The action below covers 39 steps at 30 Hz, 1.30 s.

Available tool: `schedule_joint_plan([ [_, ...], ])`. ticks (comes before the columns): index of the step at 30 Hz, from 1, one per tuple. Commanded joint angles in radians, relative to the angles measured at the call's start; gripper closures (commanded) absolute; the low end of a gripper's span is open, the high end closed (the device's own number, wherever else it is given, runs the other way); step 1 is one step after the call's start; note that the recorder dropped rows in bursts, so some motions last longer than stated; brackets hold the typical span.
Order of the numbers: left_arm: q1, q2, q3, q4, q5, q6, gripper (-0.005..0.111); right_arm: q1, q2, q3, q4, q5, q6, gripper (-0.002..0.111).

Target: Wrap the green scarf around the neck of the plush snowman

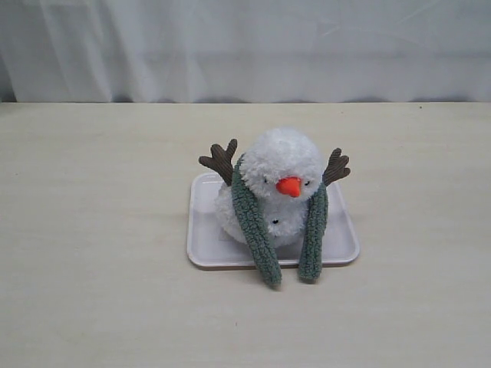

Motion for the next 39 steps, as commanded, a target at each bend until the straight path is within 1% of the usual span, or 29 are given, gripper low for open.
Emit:
schedule_joint_plan([
  [1, 0.005, -0.002, 0.004, -0.004, -0.011, -0.002, 0.107, -0.001, -0.002, 0.007, -0.175, 0.000, -0.001, 0.104],
  [4, 0.005, -0.002, 0.004, -0.002, -0.011, -0.002, 0.107, -0.001, -0.002, 0.007, -0.248, 0.000, -0.001, 0.104],
  [26, 0.005, -0.002, 0.004, 0.000, -0.011, -0.002, 0.107, -0.003, -0.002, 0.008, -0.246, 0.004, -0.001, 0.104],
  [30, 0.005, -0.002, 0.004, 0.000, -0.011, -0.002, 0.107, -0.003, -0.002, 0.013, -0.246, -0.028, -0.001, 0.104],
  [31, 0.005, -0.002, 0.004, 0.000, -0.011, -0.002, 0.107, -0.003, -0.002, 0.013, -0.246, -0.050, -0.001, 0.104],
  [35, 0.005, -0.002, 0.004, -0.004, -0.011, -0.002, 0.107, -0.003, -0.002, 0.022, -0.246, -0.304, -0.001, 0.104],
  [37, 0.005, -0.002, 0.004, -0.004, -0.011, -0.002, 0.107, -0.003, -0.002, 0.028, -0.246, -0.585, -0.001, 0.104],
  [39, 0.005, -0.002, 0.004, -0.004, -0.011, -0.002, 0.107, -0.003, -0.002, 0.028, -0.246, -0.735, -0.001, 0.104],
])
